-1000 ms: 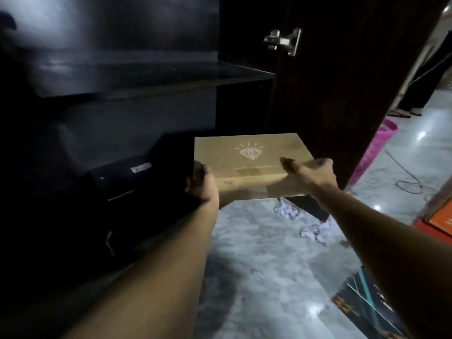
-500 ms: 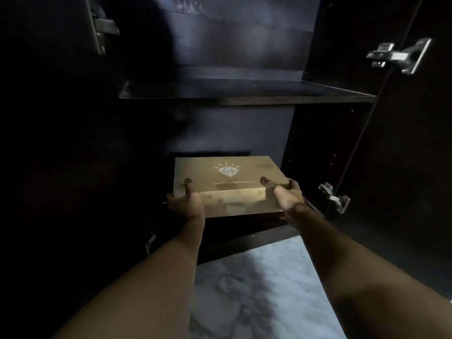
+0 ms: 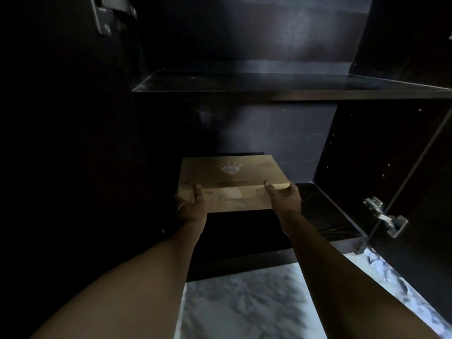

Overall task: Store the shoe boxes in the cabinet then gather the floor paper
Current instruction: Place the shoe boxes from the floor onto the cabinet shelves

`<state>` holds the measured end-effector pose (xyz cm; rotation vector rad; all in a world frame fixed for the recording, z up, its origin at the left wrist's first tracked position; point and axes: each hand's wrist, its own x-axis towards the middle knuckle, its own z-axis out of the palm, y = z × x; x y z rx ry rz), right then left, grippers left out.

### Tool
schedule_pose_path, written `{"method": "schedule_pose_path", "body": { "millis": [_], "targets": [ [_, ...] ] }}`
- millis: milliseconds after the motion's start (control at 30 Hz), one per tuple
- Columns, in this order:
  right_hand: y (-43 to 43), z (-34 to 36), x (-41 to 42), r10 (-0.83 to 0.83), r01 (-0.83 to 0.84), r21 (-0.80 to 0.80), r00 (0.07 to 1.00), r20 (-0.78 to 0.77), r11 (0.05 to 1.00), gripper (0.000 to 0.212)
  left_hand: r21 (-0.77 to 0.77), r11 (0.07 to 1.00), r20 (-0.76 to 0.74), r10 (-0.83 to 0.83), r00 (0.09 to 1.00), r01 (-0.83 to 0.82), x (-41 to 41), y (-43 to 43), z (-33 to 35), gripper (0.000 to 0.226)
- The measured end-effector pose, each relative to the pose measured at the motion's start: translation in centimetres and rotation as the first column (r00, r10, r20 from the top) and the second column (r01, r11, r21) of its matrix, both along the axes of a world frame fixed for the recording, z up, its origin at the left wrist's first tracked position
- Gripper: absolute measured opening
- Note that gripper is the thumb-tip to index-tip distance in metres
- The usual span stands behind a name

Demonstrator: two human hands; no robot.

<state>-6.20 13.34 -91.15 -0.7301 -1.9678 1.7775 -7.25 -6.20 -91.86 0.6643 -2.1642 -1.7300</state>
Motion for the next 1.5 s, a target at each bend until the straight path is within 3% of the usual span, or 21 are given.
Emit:
{"method": "schedule_pose_path", "body": {
  "millis": [100, 200, 267, 300, 367, 433, 633, 800, 933, 1133, 1333, 1500],
  "targets": [
    [-0.7, 0.2, -0.3, -0.059, 0.048, 0.103, 0.993, 0.100, 0.993, 0.086, -0.061, 0.996, 0.100, -0.054, 0.994, 0.060, -0.4, 0.7, -0.3, 0.087],
    [-2.0, -0.4, 0.8, -0.066, 0.055, 0.174, 0.996, 0.059, 0.983, 0.091, -0.345, 0.928, 0.037, -0.138, 0.990, 0.142, 2.0, 1.7, -1.1, 0.082],
    [-2.4, -1.1, 2.0, -0.084, 0.084, 0.265, 0.996, -0.009, 0.960, 0.089, -0.650, 0.748, -0.077, -0.242, 0.967, 0.136, 3.9, 2.2, -2.6, 0.082],
    [-2.5, -1.3, 2.4, -0.061, 0.066, 0.326, 0.998, -0.024, 0.943, 0.086, -0.747, 0.645, -0.053, -0.297, 0.953, 0.160, 4.5, 2.4, -3.1, 0.084],
    [-2.2, -1.4, 2.6, 0.011, 0.004, 0.432, 0.999, -0.032, 0.902, 0.081, -0.858, 0.470, 0.026, -0.359, 0.933, 0.205, 4.7, 2.6, -3.1, 0.087],
    [-1.6, -0.9, 2.2, 0.092, -0.071, 0.461, 0.995, -0.022, 0.885, 0.078, -0.869, 0.393, 0.130, -0.402, 0.907, 0.299, 3.7, 2.7, -2.6, 0.085],
    [-1.0, 0.6, -1.2, 0.296, -0.322, 0.357, 0.947, 0.125, 0.877, 0.072, -0.741, 0.423, 0.376, -0.382, 0.844, 0.522, 0.3, 2.4, 0.4, 0.079],
    [-1.5, 0.8, -3.7, 0.371, -0.395, 0.210, 0.917, 0.146, 0.894, 0.071, -0.682, 0.419, 0.458, -0.395, 0.797, 0.599, -2.7, 1.2, 1.2, 0.077],
    [-1.2, 0.6, -4.3, 0.363, -0.383, 0.182, 0.922, 0.135, 0.906, 0.068, -0.658, 0.403, 0.496, -0.404, 0.769, 0.636, -2.9, 0.9, 1.5, 0.078],
    [-0.6, 1.4, -1.5, 0.331, -0.358, 0.211, 0.932, 0.150, 0.910, 0.058, -0.656, 0.427, 0.487, -0.390, 0.782, 0.622, -2.3, 1.5, 3.1, 0.075],
    [1.6, 5.5, 3.6, 0.206, -0.269, 0.404, 0.960, 0.192, 0.874, 0.022, -0.641, 0.509, 0.283, -0.539, 0.793, 0.575, 1.2, 4.6, 7.2, 0.047],
    [4.8, 7.8, 11.0, 0.037, -0.141, 0.534, 0.979, 0.202, 0.834, 0.031, -0.584, 0.488, 0.201, -0.688, 0.697, 0.649, 6.1, 9.7, 8.8, 0.031]
  ]
}}
